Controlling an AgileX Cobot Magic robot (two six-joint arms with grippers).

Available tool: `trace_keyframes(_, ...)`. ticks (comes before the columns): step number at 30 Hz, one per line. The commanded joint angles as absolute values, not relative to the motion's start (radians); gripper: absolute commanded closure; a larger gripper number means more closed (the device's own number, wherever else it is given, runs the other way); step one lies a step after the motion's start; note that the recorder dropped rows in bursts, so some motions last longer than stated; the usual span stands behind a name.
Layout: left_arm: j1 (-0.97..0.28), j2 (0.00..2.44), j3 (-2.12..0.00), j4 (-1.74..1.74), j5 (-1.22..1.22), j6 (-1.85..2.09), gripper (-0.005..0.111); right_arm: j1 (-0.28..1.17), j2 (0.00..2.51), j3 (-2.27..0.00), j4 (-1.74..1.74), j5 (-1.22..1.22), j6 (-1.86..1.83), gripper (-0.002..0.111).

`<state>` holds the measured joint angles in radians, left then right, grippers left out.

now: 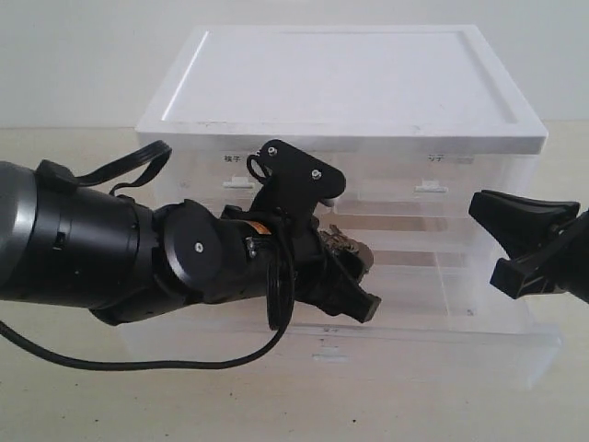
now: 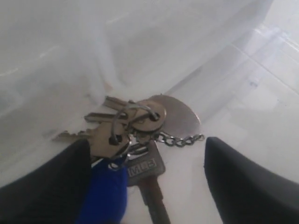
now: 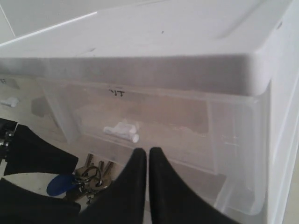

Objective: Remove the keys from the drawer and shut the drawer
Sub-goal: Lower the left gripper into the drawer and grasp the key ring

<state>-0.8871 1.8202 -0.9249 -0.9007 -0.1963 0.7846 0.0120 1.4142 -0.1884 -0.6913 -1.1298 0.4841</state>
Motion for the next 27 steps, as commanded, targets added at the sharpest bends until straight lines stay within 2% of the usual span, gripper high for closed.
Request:
trace_keyframes(1, -0.887, 1.833, -0.931, -0.938, -0.241, 0.773, 0.042, 0.01, 1.418, -0.192, -0.691, -1.14, 0.488, 0.108)
trace_keyframes(9, -0.887, 1.891, -0.931, -0.953, -0.236, 0.777, 0.045, 0.01, 1.418, -0.192, -0.693, -1.137, 0.488, 0.108)
trace_keyframes(11, -0.887, 1.891, -0.931, -0.953, -0.233, 0.789, 0.059, 0.01, 1.418, -0.192, -0.693, -1.137, 0.488, 0.108)
trace_keyframes(14, -0.887, 1.891, -0.931, -0.953, -0.209, 0.82, 0.094, 0.01, 1.418, -0.192, -0.693, -1.137, 0.488, 0.108)
trace_keyframes(15, -0.887, 1.891, -0.931, -0.953, -0.201, 0.832, 0.103, 0.01, 1.418, -0.192, -0.691, -1.138, 0.488, 0.108)
trace_keyframes(27, -0.898, 1.824, -0.931, -0.949, -0.132, 0.882, 0.102, 0.01, 1.418, -0.192, -0.689, -1.138, 0.491, 0.108)
